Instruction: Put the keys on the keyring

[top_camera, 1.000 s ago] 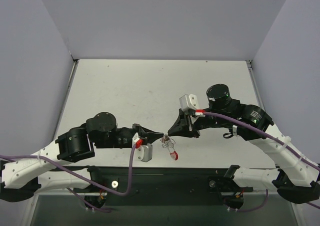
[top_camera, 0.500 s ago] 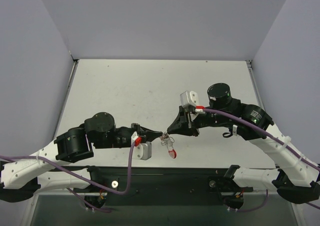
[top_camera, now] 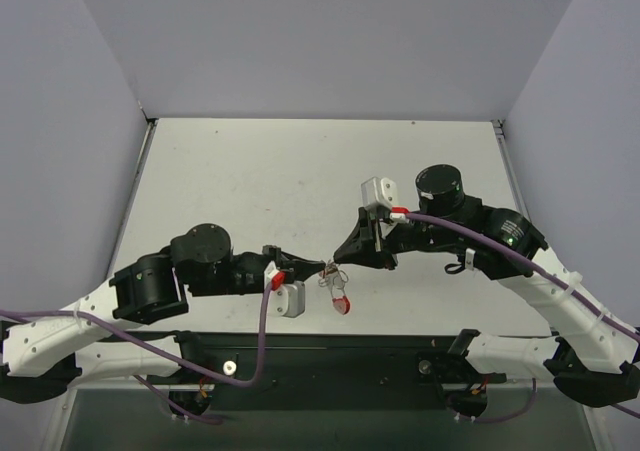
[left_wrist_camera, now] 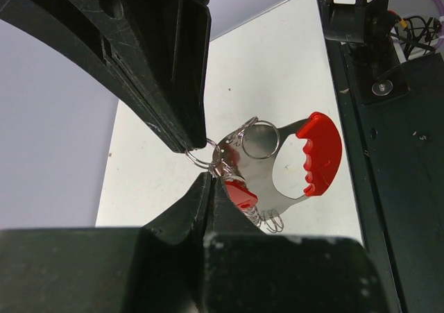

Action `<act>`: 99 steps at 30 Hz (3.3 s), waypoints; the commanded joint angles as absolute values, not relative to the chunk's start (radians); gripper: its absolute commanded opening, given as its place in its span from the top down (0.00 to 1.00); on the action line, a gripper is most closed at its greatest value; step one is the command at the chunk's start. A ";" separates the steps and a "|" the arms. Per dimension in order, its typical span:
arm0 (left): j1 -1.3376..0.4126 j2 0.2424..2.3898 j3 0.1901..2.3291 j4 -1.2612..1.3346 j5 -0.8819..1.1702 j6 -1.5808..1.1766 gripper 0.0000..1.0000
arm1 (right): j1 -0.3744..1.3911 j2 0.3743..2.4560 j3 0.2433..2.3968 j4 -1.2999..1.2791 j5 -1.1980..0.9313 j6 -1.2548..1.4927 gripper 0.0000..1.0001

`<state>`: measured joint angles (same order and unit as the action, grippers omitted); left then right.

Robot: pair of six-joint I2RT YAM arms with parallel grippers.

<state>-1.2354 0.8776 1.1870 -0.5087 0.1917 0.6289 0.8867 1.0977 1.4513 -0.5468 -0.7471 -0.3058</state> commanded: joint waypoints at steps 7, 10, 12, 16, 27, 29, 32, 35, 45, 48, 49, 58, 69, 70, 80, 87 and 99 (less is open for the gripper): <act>-1.235 0.893 1.203 -0.546 0.218 0.609 1.00 | 0.864 1.086 1.466 -0.431 -0.693 -0.281 1.00; -1.235 0.902 1.203 -0.545 0.213 0.607 1.00 | 0.864 1.086 1.466 -0.423 -0.693 -0.276 1.00; -1.236 0.908 1.201 -0.545 0.213 0.607 1.00 | 0.862 1.086 1.466 -0.420 -0.690 -0.273 1.00; -1.236 0.928 1.204 -0.546 0.213 0.609 1.00 | 0.862 1.083 1.463 -0.416 -0.673 -0.267 1.00; -1.236 0.954 1.195 -0.525 0.221 0.592 1.00 | 0.856 1.065 1.443 -0.382 -0.652 -0.245 1.00; -1.236 0.950 1.189 -0.520 0.218 0.588 0.99 | 0.853 1.063 1.442 -0.380 -0.657 -0.245 1.00; -1.236 0.927 1.177 -0.512 0.203 0.584 0.72 | 0.853 1.062 1.437 -0.379 -0.661 -0.244 1.00; -1.236 0.884 1.161 -0.488 0.167 0.569 0.39 | 0.854 1.062 1.437 -0.379 -0.673 -0.248 1.00; -1.235 0.770 1.126 -0.338 0.045 0.431 0.25 | 0.853 1.071 1.427 -0.382 -0.704 -0.264 1.00; -1.233 0.787 1.155 -0.339 -0.034 0.379 0.25 | 0.851 1.071 1.425 -0.382 -0.713 -0.267 1.00; -1.233 0.804 1.176 -0.348 -0.043 0.373 0.25 | 0.851 1.071 1.425 -0.385 -0.716 -0.268 1.00; -1.047 0.957 1.384 -0.548 0.144 0.235 0.33 | 0.851 1.058 1.419 -0.402 -0.758 -0.285 1.00; -0.500 1.083 1.425 -0.436 1.098 -0.061 0.28 | 0.844 1.043 1.407 -0.428 -0.759 -0.295 1.00; -0.470 1.091 1.421 -0.420 1.126 -0.083 0.28 | 0.844 1.043 1.407 -0.429 -0.762 -0.295 1.00; -0.454 1.118 1.341 -0.152 1.269 -0.308 0.35 | 0.831 1.046 1.402 -0.434 -0.775 -0.296 1.00; -0.537 1.166 1.414 -0.433 1.155 -0.099 0.39 | 0.831 1.057 1.411 -0.436 -0.776 -0.295 1.00; -0.655 1.230 1.476 -0.586 1.026 0.032 0.43 | 0.830 1.068 1.416 -0.436 -0.772 -0.290 1.00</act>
